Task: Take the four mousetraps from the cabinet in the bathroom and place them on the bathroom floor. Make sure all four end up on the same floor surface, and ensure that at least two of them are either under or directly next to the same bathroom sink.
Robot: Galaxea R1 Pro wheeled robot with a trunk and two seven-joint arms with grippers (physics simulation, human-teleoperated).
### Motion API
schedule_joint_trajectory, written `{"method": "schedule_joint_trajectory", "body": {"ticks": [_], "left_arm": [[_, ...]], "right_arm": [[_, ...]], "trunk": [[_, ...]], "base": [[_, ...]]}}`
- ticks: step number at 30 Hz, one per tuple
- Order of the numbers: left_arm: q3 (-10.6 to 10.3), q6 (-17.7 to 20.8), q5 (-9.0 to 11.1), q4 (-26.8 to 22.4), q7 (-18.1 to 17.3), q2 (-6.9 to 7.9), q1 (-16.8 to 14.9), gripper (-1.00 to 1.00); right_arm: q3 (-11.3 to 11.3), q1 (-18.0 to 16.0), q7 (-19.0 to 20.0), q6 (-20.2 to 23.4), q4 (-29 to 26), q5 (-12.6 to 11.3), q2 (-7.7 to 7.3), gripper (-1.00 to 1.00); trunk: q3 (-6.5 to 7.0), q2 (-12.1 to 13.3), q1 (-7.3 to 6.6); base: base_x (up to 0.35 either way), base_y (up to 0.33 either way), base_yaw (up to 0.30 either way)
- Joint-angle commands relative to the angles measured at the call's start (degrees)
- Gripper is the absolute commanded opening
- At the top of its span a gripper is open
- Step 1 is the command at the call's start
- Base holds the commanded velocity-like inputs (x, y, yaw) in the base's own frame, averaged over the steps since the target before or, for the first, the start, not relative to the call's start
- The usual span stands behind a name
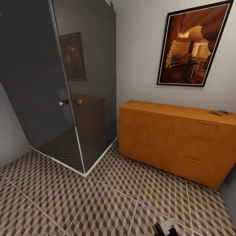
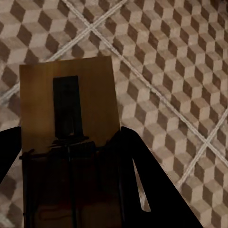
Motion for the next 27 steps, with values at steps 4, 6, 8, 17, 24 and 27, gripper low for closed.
{"method": "schedule_joint_trajectory", "body": {"ticks": [4,6,8,17,24,27], "left_arm": [[-0.5,-0.4,0.1,-0.3,0.6,0.06,-0.1,-1.0],[-0.5,-0.4,0.1,-0.3,0.6,0.06,-0.1,-1.0],[-0.5,-0.4,0.1,-0.3,0.6,0.06,-0.1,-1.0],[-0.5,-0.4,0.1,-0.2,0.6,0.06,-0.1,-1.0],[-0.5,-0.4,0.1,0.0,0.6,0.15,-0.1,-1.0],[-0.5,-0.4,0.1,0.0,0.6,0.15,-0.1,-1.0]], "right_arm": [[0.5,0.0,0.0,-0.1,0.0,-0.5,-0.05,-1.0],[0.5,0.0,0.0,-0.1,0.0,-0.5,-0.04,-1.0],[0.5,0.0,0.0,-0.1,0.0,-0.5,-0.04,-1.0],[0.5,0.3,0.0,-0.1,0.0,-0.5,-0.03,-1.0],[0.5,0.4,0.0,-0.2,0.0,-0.5,-0.05,-1.0],[0.5,0.4,0.0,-0.2,0.0,-0.5,-0.04,-1.0]], "trunk": [[-0.06,0.0,-0.02],[-0.06,0.0,-0.02],[-0.06,0.0,-0.02],[-0.06,0.0,-0.02],[-0.06,0.0,-0.02],[-0.06,0.0,-0.02]], "base": [[-0.05,0.0,0.285],[-0.012,0.0,0.285],[-0.005,0.0,0.285],[-0.001,0.0,0.285],[0.0,0.0,0.285],[0.0,0.0,0.285]]}}
